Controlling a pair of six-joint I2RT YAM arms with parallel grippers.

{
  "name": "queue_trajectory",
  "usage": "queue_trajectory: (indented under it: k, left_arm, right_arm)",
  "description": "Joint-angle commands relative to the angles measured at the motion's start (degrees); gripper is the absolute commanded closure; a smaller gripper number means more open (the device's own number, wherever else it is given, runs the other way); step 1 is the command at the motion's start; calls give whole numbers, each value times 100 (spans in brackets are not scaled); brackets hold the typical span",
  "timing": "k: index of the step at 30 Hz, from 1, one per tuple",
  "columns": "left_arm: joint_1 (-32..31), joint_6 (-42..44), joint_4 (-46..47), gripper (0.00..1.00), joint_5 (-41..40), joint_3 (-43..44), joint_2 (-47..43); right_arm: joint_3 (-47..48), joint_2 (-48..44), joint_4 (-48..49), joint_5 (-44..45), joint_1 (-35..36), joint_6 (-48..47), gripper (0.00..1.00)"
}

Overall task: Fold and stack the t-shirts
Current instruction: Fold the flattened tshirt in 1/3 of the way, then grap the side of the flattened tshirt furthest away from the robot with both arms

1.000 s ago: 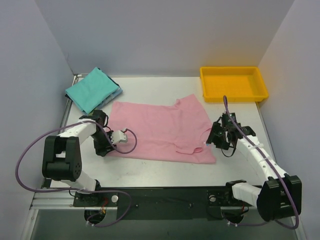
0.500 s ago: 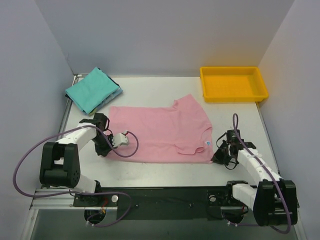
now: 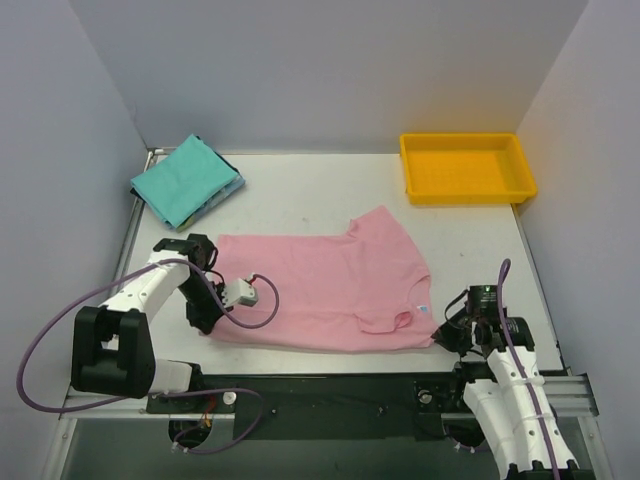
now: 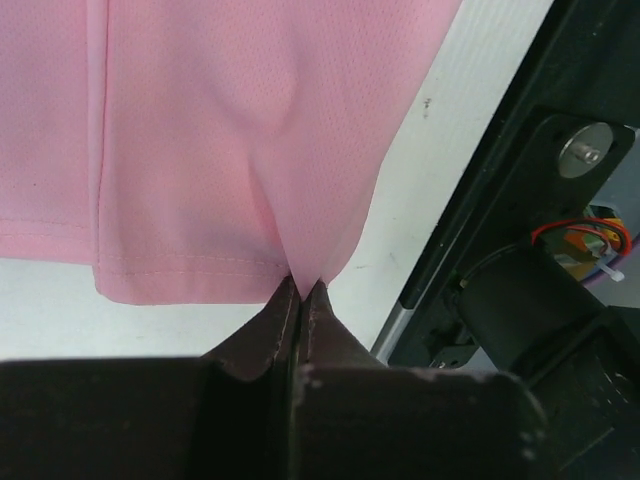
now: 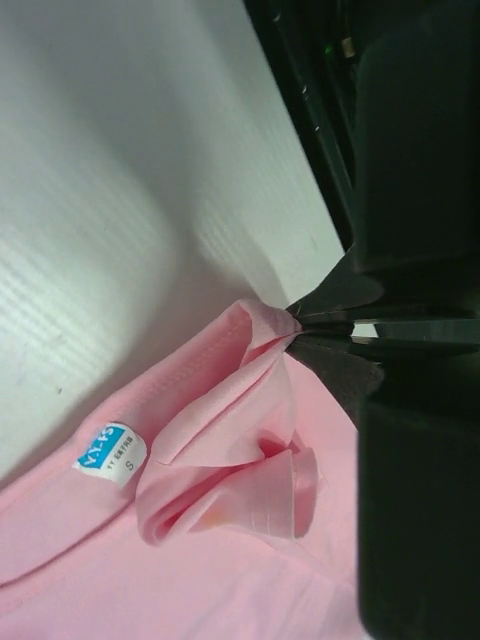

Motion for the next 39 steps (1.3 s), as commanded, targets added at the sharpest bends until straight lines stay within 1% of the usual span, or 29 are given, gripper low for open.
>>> queue_trajectory:
  k: [1,2,3,4,6,8,9,11,12,13,14,15,16,17,18,20,21,22,23,24,25,26,27,28,29,33,34,38,39]
  left_arm:
    - [-40,172,-689,93,99,119,-138]
    - [-40,259,-743,81,47,119,-146]
    - [-32,286,-830,69,20,119,-146]
    - [-32,295,-840,48,-59,128,-146]
    - [-40,296,-883,32,-129,224,-120]
    - [-32,252,-928,29,-165,460,-103]
    - [-14,234,-928,28,-182,601,-85]
    - [117,6,-692,27,-288,1049,-24]
    - [161,-273,-325,25,-262,1407,11]
    - [275,-459,-139,23,-235,1576,160]
    - [328,-808,220,23,-131,1969,283]
    - [416,-960,354,24,-51,2391,545]
    - [460,-1275,521,26,54,2578,739]
    - [513,-1400,583,29,98,2989,1107]
    - [539,-1566,601,30,195,3184,1284]
    - [645,-1612,514,31,457,3773,1821]
    - [689,-1542,470,31,564,4062,2144]
    - [706,-1411,435,31,765,4213,2304]
    - [707,-1366,452,31,836,4450,2593]
    - [707,-1357,565,31,846,4548,2752]
    - [707,-1400,610,31,837,4792,3006]
    - [698,-1453,645,31,820,4917,3174]
    - [707,-1506,602,31,715,5214,3472]
    - [715,-1506,567,31,671,5338,3596]
    - [724,-1489,497,31,583,5575,3833]
    - [742,-1349,566,30,424,5797,4229]
    - [742,-1348,566,30,415,5823,4300]
    - [750,-1357,470,30,389,5972,4643]
    - [751,-1366,452,29,363,5981,4678]
  right_arm:
    - [156,-136,-1011,578,-40,194,100]
    - [174,-224,-1082,745,-49,176,98]
    - [200,-268,-1161,808,-40,176,91]
    - [209,-321,-1170,869,-40,185,66]
    - [314,-286,-1171,1009,-40,159,45]
    - [578,-216,-1197,1263,-40,158,37]
    - [761,-155,-1032,1265,-40,89,36]
    - [1191,99,-611,1318,-40,-393,31]
    - [1315,196,-391,1266,-49,-882,31]
    - [1595,563,99,1161,-49,-1157,30]
    - [1737,758,408,899,-49,-1682,30]
    - [2087,1308,568,766,-23,-1974,30]
    - [2281,1574,726,616,21,-2386,30]
    - [2771,2186,745,615,221,-2616,31]
    - [3054,2540,806,641,328,-2993,31]
    - [4018,3428,842,693,662,-3599,31]
    - [4302,3971,842,607,828,-3986,32]
    - [4749,4316,833,571,899,-4112,33]
    - [5023,4902,816,510,961,-4304,36]
    - [5504,5169,807,449,970,-4367,38]
    - [5718,5711,798,361,979,-4455,41]
    - [6172,5952,798,308,988,-4473,42]
    - [6377,6441,798,159,988,-4517,45]
    - [6823,6725,763,88,988,-4561,46]
    - [7019,7154,737,-26,1005,-4596,46]
    - [8240,8455,456,-1,1067,-4841,47]
    - [8608,8624,351,61,1085,-4886,47]
    - [9479,9748,-19,342,1093,-5027,50]
    - [9577,9855,-167,360,1093,-5062,50]
